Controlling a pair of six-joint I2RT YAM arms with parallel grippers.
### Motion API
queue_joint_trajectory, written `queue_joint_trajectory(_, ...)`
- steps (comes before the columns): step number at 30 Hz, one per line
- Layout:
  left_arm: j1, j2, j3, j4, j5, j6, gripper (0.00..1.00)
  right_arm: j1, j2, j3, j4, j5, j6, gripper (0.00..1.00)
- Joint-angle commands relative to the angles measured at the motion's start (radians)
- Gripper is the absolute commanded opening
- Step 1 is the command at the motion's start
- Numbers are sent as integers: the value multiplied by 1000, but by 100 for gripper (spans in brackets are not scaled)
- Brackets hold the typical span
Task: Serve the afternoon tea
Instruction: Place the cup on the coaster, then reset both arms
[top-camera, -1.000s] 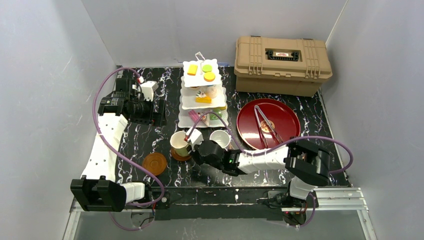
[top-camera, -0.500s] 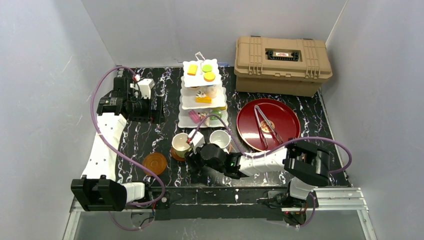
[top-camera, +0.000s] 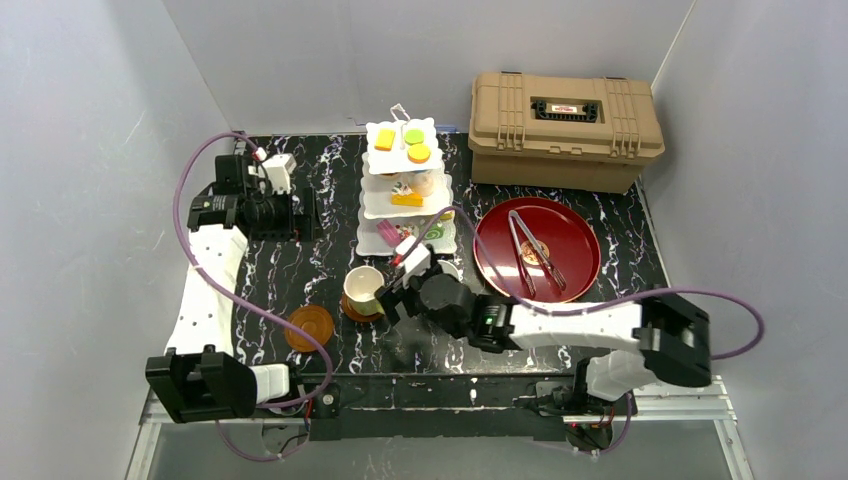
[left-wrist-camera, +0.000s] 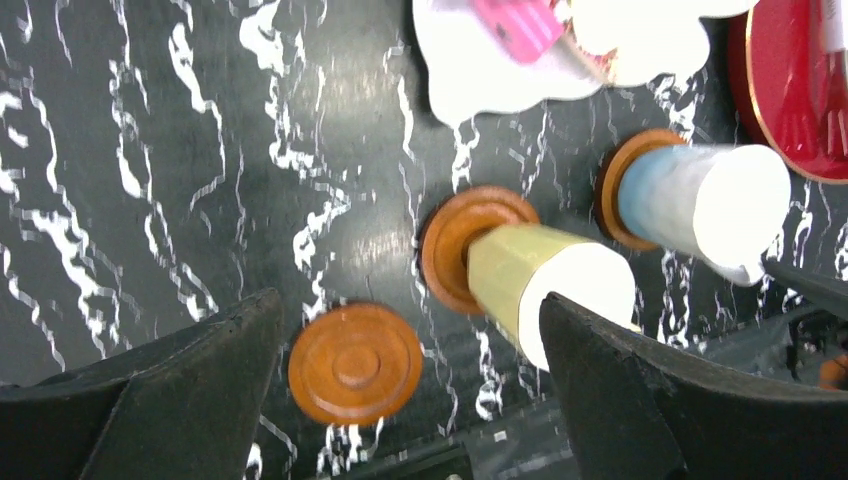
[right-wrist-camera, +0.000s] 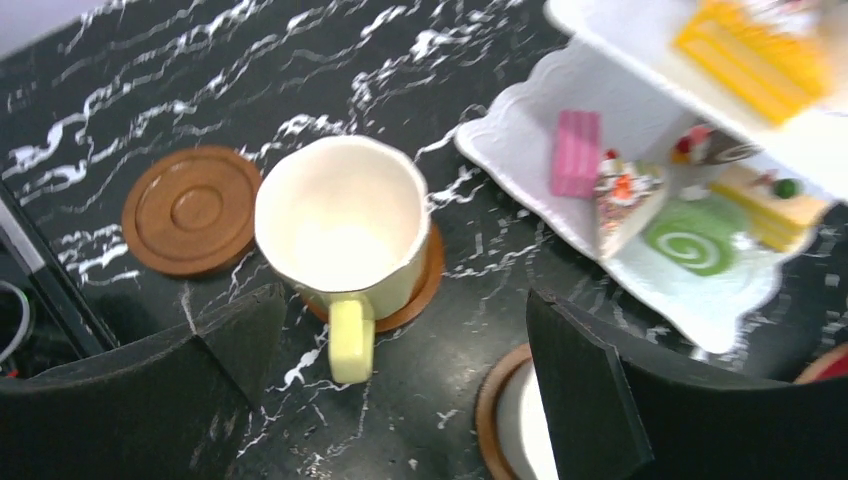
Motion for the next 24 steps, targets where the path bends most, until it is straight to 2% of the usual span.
queue_joint_trajectory(1,4,-92,-154,213,105,-17,98,-61,-175,27,-135,156,-13,98)
queue_joint_trajectory(4,2,-137,-334,426,105,-43,98,-239,-306,-27,-226,123,59,98)
queue_joint_trajectory(9,8,-139,-390,611,53,-56,98,-529,-466,-111,-320,105,64,98)
queue_joint_trajectory(13,8,-115,-506,807,66,-106,98,-715,-532,-195,-284,131,66,98)
queue_joint_trajectory(16,8,-49,-572,899,27,-132,98,-858,-515,-252,-232,123,90,98)
queue_joint_trajectory(20,9,3,-665,1053,-16,-128,98,-987,-423,-280,-204,183,95,98)
queue_joint_trajectory(24,11,43,-696,1160,-49,-102,98,-1095,-364,-355,-54,213,80,98)
